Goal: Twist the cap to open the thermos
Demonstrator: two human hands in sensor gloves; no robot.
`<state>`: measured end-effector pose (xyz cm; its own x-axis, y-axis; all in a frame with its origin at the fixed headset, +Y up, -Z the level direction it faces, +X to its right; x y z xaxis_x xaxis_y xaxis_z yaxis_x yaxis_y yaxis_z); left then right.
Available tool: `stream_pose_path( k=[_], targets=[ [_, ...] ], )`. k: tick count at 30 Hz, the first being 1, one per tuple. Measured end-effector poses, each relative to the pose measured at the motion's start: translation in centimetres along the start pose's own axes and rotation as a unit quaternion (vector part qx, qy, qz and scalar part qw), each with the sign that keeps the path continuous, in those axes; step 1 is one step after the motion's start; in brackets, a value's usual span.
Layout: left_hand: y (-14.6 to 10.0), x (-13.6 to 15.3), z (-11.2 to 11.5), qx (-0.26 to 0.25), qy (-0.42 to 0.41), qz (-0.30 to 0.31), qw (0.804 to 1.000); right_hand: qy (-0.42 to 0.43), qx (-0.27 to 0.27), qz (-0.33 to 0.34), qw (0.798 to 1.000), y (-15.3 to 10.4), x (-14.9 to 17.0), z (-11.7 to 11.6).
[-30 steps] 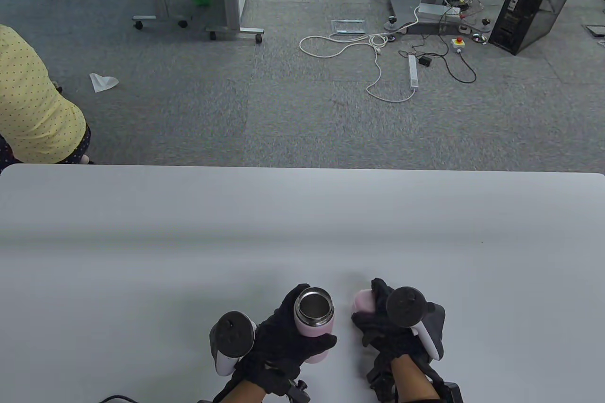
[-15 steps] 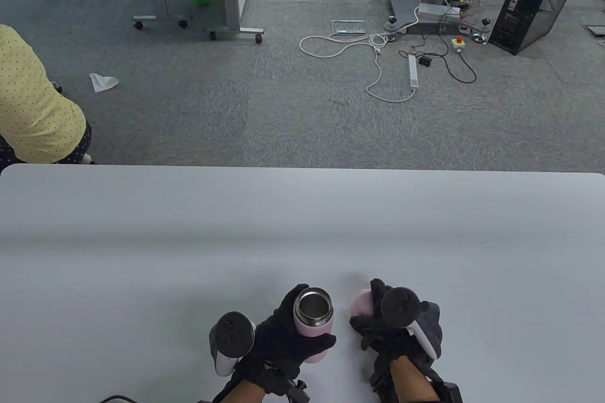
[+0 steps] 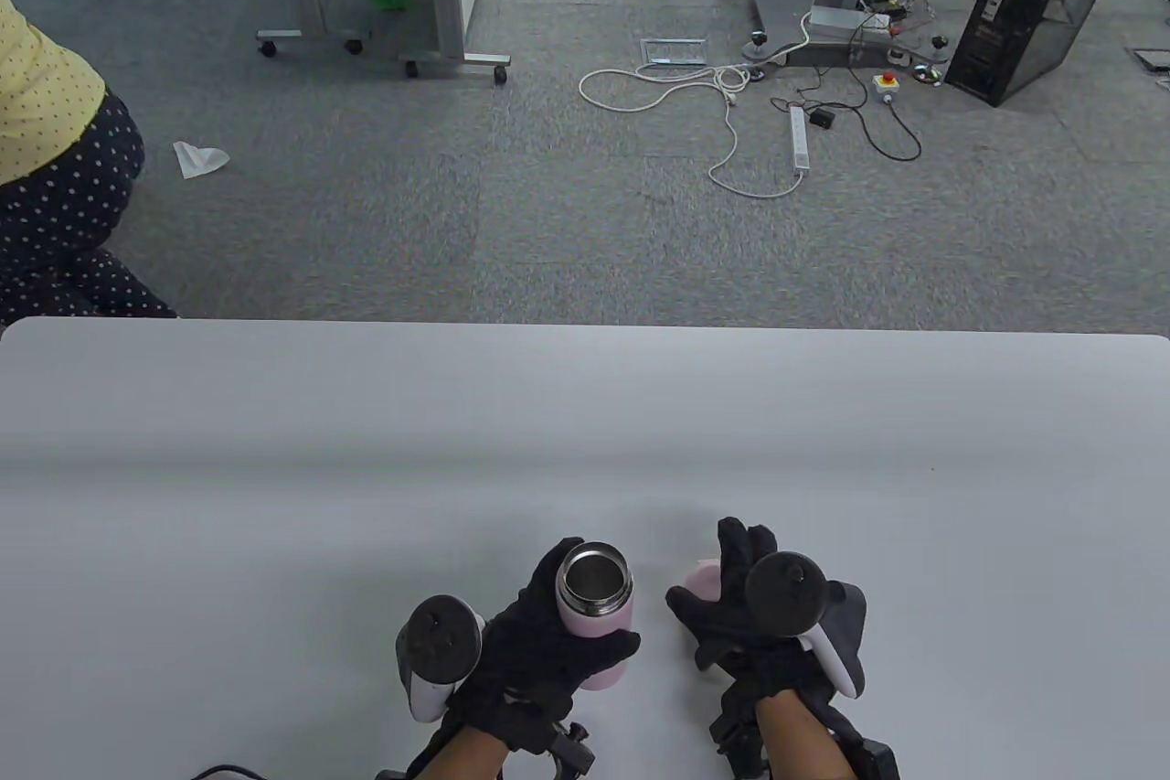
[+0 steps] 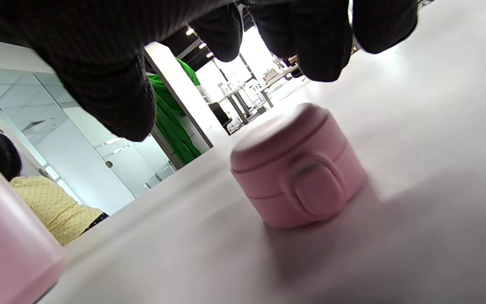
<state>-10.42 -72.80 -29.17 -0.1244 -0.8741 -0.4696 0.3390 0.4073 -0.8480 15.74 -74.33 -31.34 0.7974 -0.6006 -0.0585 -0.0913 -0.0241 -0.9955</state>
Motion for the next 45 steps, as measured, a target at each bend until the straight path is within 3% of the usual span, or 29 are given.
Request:
stream_pose_path(
  k=[6,12,21,34,45],
  targets=[
    [0.6,-0.7,-1.2,-0.010,0.045,0.007,0.999,0.032,0.014,0.025,0.999,-0.4,-1.0,0.9],
    [1.2,-0.1,-2.3,-0.039,0.013,-0.007,0.999,0.036,0.018,0.039,0.998,-0.7,-1.8,1.6],
    [2.4,2.9,-4.4,-0.091,-0.031,-0.069,0.993,0.056,0.025,0.044,0.997,-0.9,-1.7,2.5],
    [5.2,7.7,-7.8,-0.125,-0.014,-0.143,0.982,0.066,0.018,0.044,0.997,-0.8,-1.7,2.4],
    [6.3,10.8,-7.7,-0.137,-0.033,-0.169,0.976,0.073,0.005,0.045,0.996,-0.7,-1.8,2.3]
  ],
)
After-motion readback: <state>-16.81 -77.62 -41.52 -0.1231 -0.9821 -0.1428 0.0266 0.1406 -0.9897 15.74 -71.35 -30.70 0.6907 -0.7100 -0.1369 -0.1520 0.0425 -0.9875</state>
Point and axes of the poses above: the tracker on the back of each hand, its own x axis roughly to the little-finger side, its own y axis roughly from the wrist to the fingertips, z = x × y, the point moved 3 cm from there along y, roughly from the wrist to the fingertips, and after that the axes turned 6 degrees about z, right-handed, at the moved point
